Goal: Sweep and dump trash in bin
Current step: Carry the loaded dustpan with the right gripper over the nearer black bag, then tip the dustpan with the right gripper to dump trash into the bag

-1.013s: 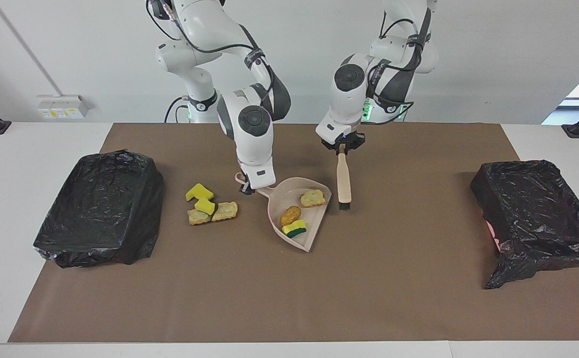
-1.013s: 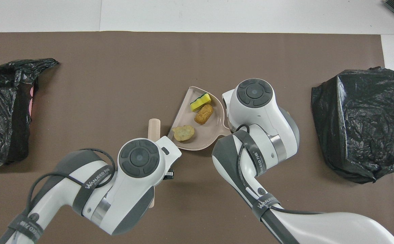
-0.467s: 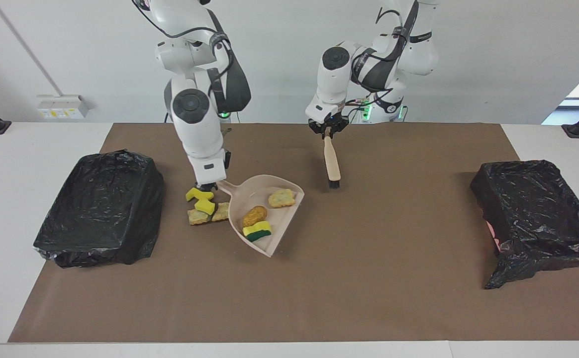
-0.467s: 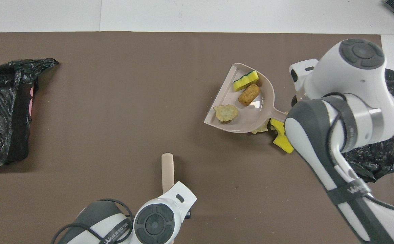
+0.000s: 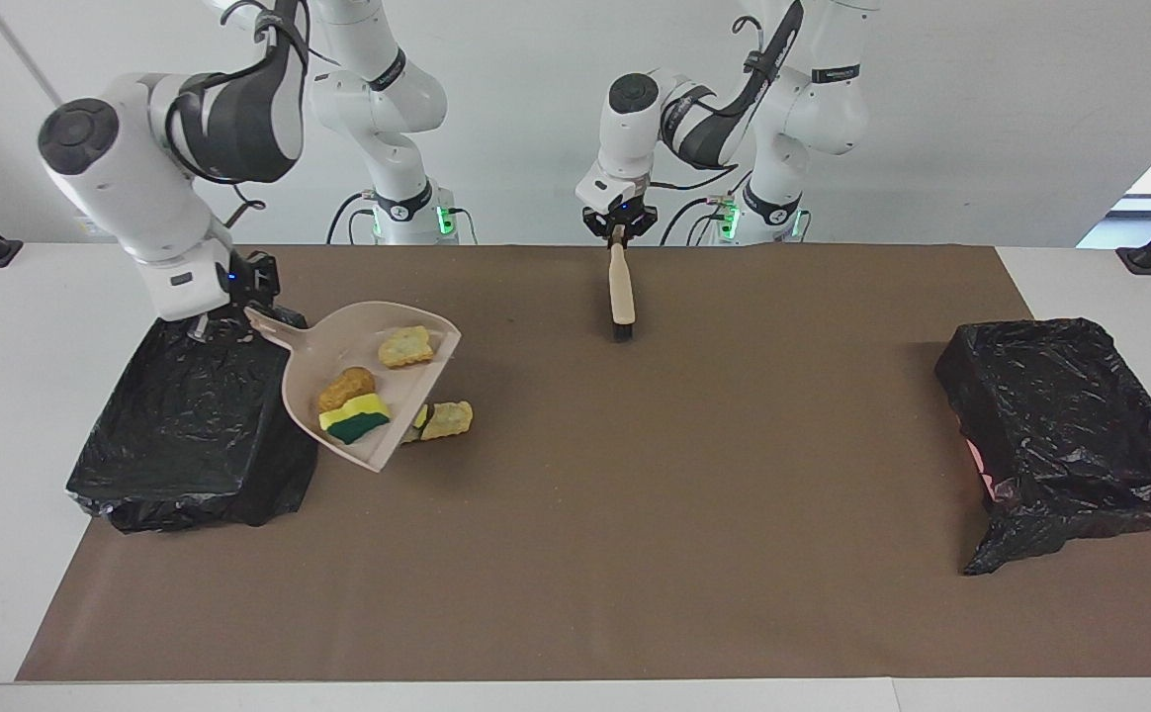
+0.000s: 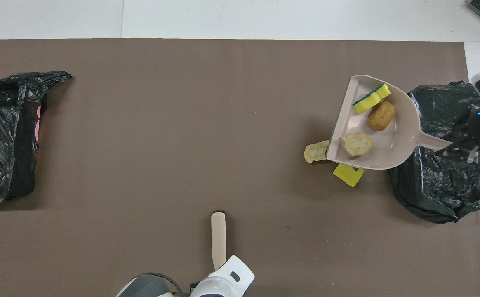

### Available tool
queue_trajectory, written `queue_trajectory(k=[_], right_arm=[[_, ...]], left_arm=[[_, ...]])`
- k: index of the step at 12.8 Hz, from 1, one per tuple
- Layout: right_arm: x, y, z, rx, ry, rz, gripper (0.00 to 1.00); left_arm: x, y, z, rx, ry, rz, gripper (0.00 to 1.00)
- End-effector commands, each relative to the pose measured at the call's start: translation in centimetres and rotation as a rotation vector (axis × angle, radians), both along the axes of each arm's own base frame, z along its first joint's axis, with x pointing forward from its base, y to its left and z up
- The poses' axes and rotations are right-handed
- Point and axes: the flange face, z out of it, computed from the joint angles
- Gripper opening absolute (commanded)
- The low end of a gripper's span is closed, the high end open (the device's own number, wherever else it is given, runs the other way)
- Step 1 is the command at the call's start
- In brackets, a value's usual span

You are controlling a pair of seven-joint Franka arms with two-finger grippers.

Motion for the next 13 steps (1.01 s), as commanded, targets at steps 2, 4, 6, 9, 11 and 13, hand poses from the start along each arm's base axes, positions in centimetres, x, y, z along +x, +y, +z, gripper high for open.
queue_trajectory(k=[2,4,6,9,11,13], right_arm=[[-2.7,-11.7,1.0,-0.081,-0.042,0.136,0.00],[-4.2,-16.4,1.7,-0.148,-0.061,0.179,0.00],[-4.8,-20.2,1.2,-0.202,-0.081,0.217,0.00],[-4.1,-21.6,1.3,-0.306,-0.112,0.266,0.00],[-3.4,-21.8,1.4,-0.369,-0.133,0.342,0.00],[-3.1,-21.7,1.1,-0.432,-0.111,0.421,0.00]], left_arm=[[-1.1,0.6,-0.5,-0.013,0.001,0.009,0.00],[-1.0,0.6,-0.6,-0.009,0.005,0.009,0.09],[-0.3,0.4,-0.7,-0.006,0.013,0.010,0.51],[2.8,-0.6,0.0,-0.026,0.011,0.023,0.91],[8.7,-2.0,1.1,-0.064,0.004,0.011,1.00],[13.7,-1.9,1.7,-0.038,-0.081,-0.077,1.00]])
